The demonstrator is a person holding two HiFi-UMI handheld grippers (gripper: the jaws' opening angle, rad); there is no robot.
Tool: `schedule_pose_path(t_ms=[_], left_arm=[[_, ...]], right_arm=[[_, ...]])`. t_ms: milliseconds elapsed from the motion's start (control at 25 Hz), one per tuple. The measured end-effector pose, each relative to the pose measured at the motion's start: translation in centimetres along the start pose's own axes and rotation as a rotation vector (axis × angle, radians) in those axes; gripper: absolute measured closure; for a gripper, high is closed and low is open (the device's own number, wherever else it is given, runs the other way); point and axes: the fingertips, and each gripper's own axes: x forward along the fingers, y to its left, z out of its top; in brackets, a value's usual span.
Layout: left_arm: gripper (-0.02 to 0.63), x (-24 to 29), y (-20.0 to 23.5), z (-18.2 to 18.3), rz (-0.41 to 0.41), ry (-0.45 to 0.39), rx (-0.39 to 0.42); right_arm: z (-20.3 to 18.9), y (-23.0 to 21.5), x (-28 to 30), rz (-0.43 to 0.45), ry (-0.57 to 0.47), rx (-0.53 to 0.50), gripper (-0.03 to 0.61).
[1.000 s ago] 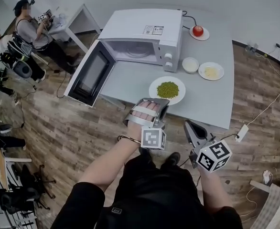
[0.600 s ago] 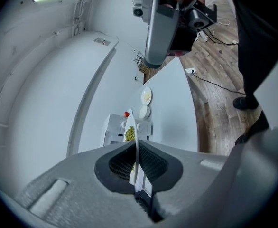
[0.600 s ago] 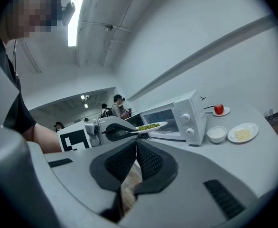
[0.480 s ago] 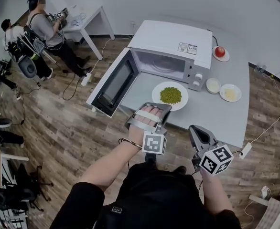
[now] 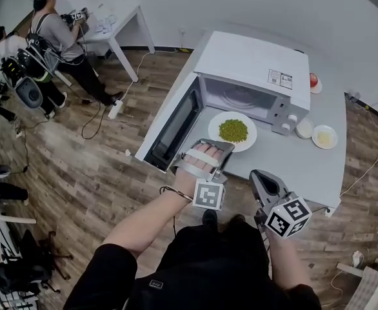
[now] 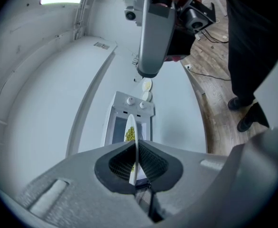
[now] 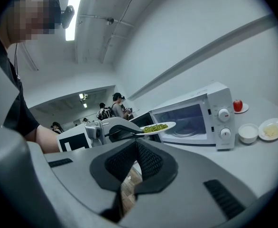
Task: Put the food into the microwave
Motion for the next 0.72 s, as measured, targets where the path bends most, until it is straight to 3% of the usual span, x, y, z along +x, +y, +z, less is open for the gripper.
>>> schedule_pose_path(t_ms=[200,560,720], left_arm=[[0.597,2.7,0.7,-2.2,0.011,0.015,0.0],[0.597,9.6,1.7,-4.7,0.071,0.056,0.042],[0.597,12.9,0.8,-4.9,0.063,0.047,0.012]], right_arm=[[-0.3,-0.7,2.1,0.004,0.049,-0.045,0.565],[-0.4,-7.3,6.3,0.021,0.038,-0.014,0.565],[-1.0,-10.1,8.0,0.022,0.03,-0.009,0.565]])
